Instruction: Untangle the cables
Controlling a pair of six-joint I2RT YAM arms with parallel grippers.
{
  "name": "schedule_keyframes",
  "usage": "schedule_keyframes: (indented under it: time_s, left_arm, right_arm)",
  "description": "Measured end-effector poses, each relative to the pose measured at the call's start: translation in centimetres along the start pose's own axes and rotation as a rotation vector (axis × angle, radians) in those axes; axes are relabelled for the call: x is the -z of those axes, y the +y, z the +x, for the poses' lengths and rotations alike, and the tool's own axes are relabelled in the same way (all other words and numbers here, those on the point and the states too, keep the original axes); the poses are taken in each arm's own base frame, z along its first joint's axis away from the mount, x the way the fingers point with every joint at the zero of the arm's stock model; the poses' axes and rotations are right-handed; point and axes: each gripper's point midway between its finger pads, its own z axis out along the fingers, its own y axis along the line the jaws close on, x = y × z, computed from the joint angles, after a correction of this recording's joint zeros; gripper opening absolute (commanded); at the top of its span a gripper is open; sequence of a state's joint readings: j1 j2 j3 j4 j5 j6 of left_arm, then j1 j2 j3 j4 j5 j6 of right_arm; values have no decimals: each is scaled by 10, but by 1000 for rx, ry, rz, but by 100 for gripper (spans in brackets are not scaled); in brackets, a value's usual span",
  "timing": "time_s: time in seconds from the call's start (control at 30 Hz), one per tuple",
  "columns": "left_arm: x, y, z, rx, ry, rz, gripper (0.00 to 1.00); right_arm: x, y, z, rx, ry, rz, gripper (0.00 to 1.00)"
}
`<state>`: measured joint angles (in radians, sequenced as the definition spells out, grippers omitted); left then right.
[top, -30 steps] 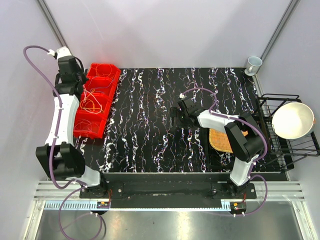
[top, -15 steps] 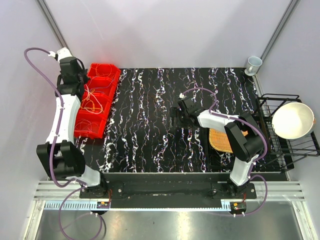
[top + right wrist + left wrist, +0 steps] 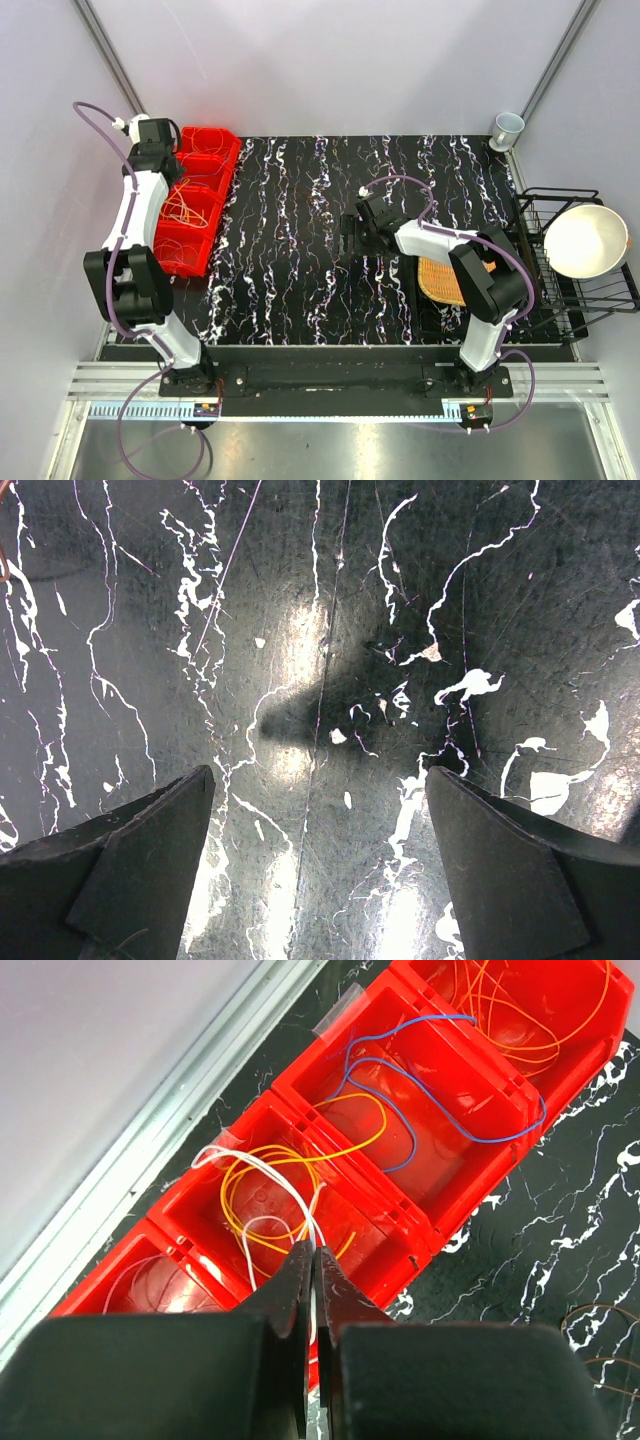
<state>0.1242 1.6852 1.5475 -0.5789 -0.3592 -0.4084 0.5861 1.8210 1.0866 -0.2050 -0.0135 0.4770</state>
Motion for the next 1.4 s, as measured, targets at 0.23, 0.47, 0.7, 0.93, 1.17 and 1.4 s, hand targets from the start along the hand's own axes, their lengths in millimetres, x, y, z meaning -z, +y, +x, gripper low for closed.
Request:
schedule_keyframes:
  time_s: [0.23,0.47,0.7,0.93,1.17,1.4]
  left_arm:
    - [-1,0,4,13,21,-7,46]
    - [4,-1,1,37,13,0,58]
    - [21,-1,-13,54,-31,21,59]
    - [41,-23,-13,-26,-68,57,74]
    - [93,-101,14,-245,-110,238,76]
    - [125,-160,51,-415,-102,386,77]
  right_arm:
    - [0,0,0,1,0,0,93]
    - [0,0,0,2,1,-1,93]
    - [-1,1,0,2,2,-6,92]
    - [-1,1,0,2,2,-6,92]
    - [-1,1,0,2,2,-6,92]
    - [-1,1,0,2,2,-6,93]
